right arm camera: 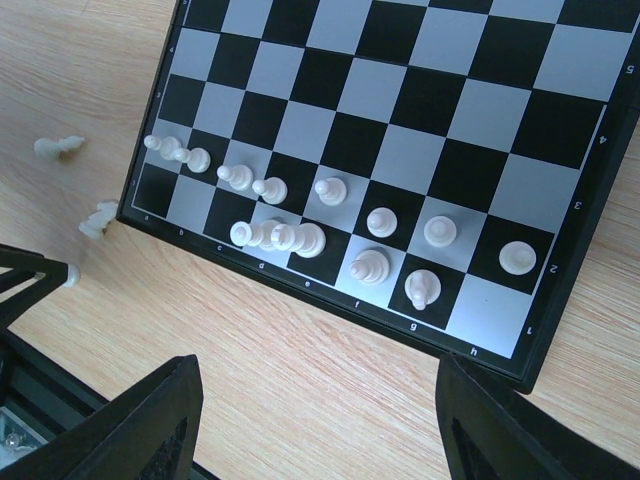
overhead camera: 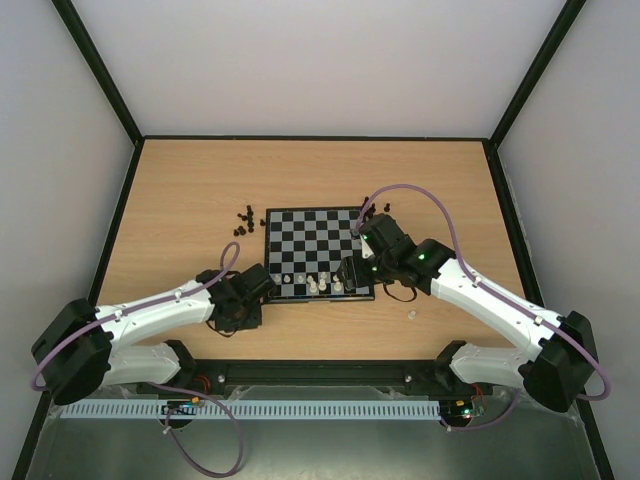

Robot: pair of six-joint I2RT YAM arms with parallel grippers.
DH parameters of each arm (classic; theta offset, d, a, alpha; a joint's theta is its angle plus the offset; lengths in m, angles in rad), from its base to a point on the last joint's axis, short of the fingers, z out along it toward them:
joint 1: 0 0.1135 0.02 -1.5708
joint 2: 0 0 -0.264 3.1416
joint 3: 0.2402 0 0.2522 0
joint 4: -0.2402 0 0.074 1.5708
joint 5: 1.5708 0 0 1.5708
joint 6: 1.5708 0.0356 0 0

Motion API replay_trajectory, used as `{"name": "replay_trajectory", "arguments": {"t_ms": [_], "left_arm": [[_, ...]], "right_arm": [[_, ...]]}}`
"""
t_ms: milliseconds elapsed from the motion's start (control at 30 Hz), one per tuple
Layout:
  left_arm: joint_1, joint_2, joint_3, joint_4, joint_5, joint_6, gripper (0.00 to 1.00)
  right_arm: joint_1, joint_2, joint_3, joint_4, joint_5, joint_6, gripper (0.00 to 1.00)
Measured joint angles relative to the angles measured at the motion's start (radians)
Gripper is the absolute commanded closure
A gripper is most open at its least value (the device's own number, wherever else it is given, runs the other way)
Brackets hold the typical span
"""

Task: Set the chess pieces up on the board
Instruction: Pick up the chess piece at the center of the board.

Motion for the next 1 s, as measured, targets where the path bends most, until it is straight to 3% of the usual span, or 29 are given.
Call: {"name": "replay_trajectory", "arguments": {"t_ms": [500, 833, 1000], "left_arm": [[-0.017, 0.0, -0.005, -0.03, 0.001, -0.003, 0.71], [-0.018, 0.024, -0.011, -0.024, -0.003, 0.005, 0.93], [-0.019, 0.057, 0.042, -0.058, -0.016, 0.023, 0.94]], "right_arm": [[0.0, 0.0, -0.002, 0.0, -0.002, 0.0, 0.36], [0.0, 0.0, -0.009, 0.0, -0.003, 0.0, 0.36], [0.0, -0.001, -0.011, 0.0, -0.002, 0.0, 0.36]]}}
